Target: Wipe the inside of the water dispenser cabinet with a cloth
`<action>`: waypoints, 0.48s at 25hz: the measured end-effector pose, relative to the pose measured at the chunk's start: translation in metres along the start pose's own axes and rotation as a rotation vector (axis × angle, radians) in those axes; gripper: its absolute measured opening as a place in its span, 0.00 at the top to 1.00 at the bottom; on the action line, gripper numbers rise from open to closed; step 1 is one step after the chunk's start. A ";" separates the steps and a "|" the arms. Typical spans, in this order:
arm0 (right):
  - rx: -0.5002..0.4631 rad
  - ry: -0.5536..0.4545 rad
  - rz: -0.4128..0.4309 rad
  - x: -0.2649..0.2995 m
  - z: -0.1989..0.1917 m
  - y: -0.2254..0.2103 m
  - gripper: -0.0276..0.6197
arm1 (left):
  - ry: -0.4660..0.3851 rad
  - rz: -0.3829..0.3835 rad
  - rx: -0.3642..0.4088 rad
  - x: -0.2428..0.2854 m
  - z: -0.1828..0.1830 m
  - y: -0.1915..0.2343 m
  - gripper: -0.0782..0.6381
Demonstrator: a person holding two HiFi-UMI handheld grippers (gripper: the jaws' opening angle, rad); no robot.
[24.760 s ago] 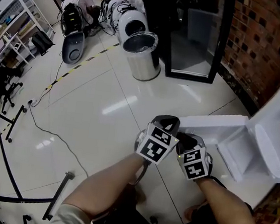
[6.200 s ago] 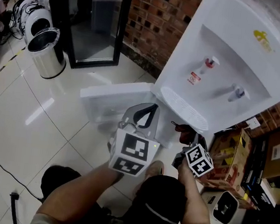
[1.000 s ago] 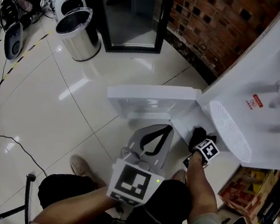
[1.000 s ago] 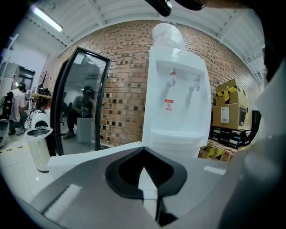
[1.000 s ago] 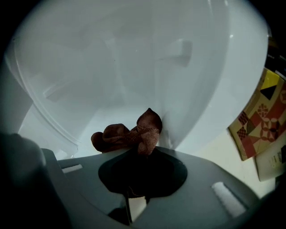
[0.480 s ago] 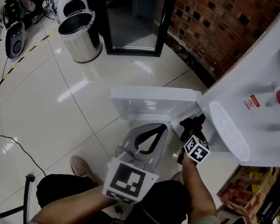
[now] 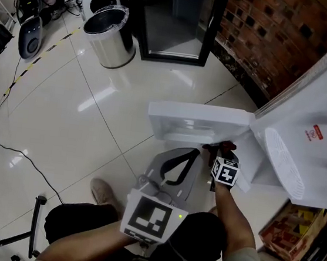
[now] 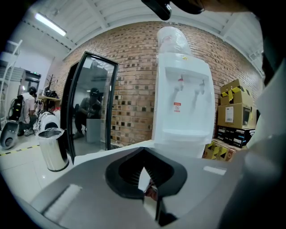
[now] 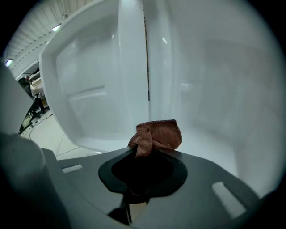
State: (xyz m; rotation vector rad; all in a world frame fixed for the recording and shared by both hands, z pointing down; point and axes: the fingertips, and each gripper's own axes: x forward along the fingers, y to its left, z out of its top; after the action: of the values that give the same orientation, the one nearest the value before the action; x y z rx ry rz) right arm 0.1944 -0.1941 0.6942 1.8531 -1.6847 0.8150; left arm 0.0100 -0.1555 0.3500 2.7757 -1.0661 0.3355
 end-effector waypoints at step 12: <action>0.104 0.086 -0.122 0.013 -0.033 -0.055 0.86 | 0.038 -0.029 -0.028 0.013 -0.007 -0.008 0.89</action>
State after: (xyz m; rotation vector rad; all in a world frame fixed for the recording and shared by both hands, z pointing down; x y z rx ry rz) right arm 0.2462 -0.1737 0.7282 1.9401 -1.4873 0.9327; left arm 0.0240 -0.1564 0.3593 2.7460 -1.0134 0.3654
